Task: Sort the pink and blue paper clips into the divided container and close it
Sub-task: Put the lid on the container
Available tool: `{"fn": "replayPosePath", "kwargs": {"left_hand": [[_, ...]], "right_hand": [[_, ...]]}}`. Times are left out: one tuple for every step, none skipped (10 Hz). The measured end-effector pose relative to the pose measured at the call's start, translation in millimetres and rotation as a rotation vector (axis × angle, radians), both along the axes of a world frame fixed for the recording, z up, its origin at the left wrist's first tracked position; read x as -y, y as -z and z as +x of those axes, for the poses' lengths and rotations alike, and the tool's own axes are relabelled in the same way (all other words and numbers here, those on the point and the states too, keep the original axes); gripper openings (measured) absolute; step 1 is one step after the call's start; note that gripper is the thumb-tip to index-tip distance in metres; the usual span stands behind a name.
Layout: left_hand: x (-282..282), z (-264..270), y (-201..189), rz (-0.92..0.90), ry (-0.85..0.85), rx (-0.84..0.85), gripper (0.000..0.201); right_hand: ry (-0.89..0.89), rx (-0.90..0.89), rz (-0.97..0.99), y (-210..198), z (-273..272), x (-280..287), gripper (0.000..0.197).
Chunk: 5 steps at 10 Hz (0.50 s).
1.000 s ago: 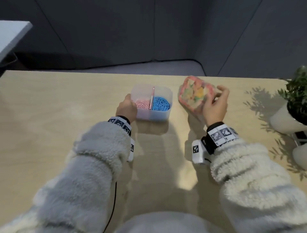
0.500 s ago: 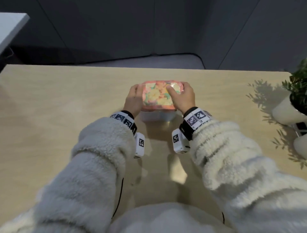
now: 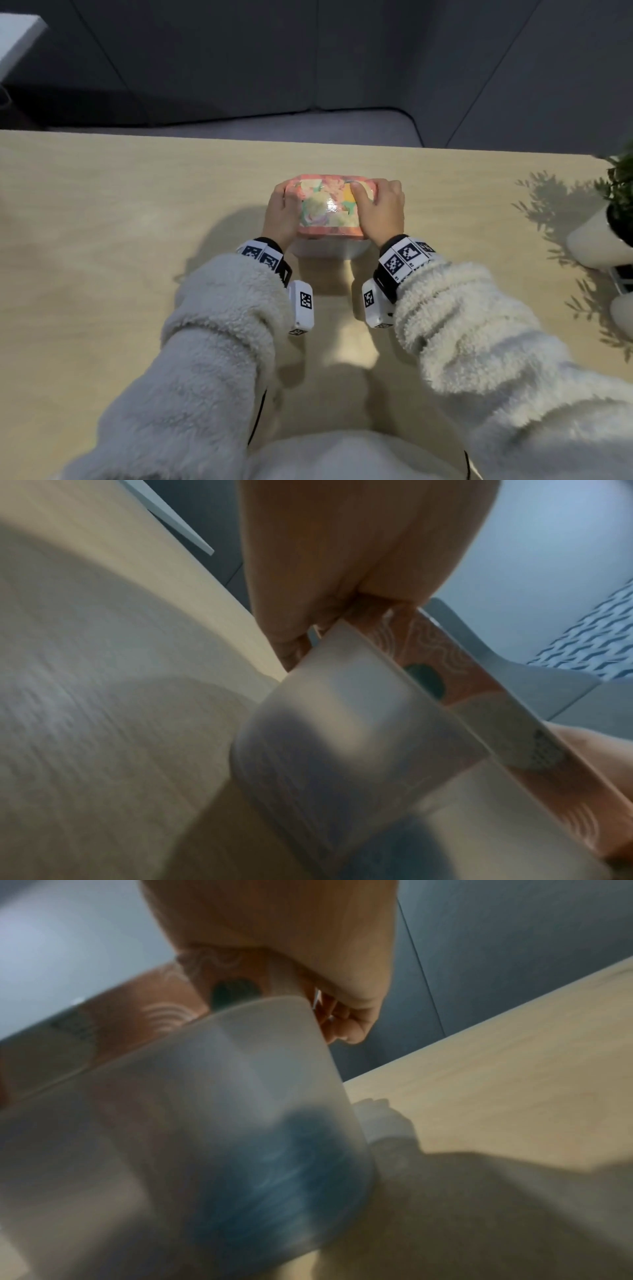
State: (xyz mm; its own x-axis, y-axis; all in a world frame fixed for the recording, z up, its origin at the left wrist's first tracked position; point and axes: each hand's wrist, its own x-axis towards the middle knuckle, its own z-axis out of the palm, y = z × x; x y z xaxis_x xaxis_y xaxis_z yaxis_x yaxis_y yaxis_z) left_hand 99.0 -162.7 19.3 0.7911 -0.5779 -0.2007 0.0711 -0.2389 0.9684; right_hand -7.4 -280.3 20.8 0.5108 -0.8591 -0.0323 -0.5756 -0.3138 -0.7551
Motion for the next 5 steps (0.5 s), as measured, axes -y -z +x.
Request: {"fn": "replayPosePath", "kwargs": {"left_hand": [[2.4, -0.4, 1.3, -0.017, -0.011, -0.054, 0.037], [2.9, 0.3, -2.3, 0.005, -0.006, -0.077, 0.037], [-6.1, 0.5, -5.1, 0.064, 0.044, -0.098, 0.049], [-25.0, -4.1, -12.1, 0.137, -0.083, 0.106, 0.055], [-83.6, -45.1, -14.2, 0.096, -0.071, 0.347, 0.046]], "right_hand": [[0.033, -0.006, -0.02, -3.4, -1.0, -1.1, 0.041], [0.021, -0.034, 0.102, 1.2, 1.8, 4.6, 0.051], [0.071, 0.045, 0.326, -10.6, -11.0, 10.6, 0.079], [0.041, 0.132, 0.126, -32.5, -38.5, 30.2, 0.055], [-0.085, 0.207, -0.148, -84.2, -91.9, 43.1, 0.034]]}}
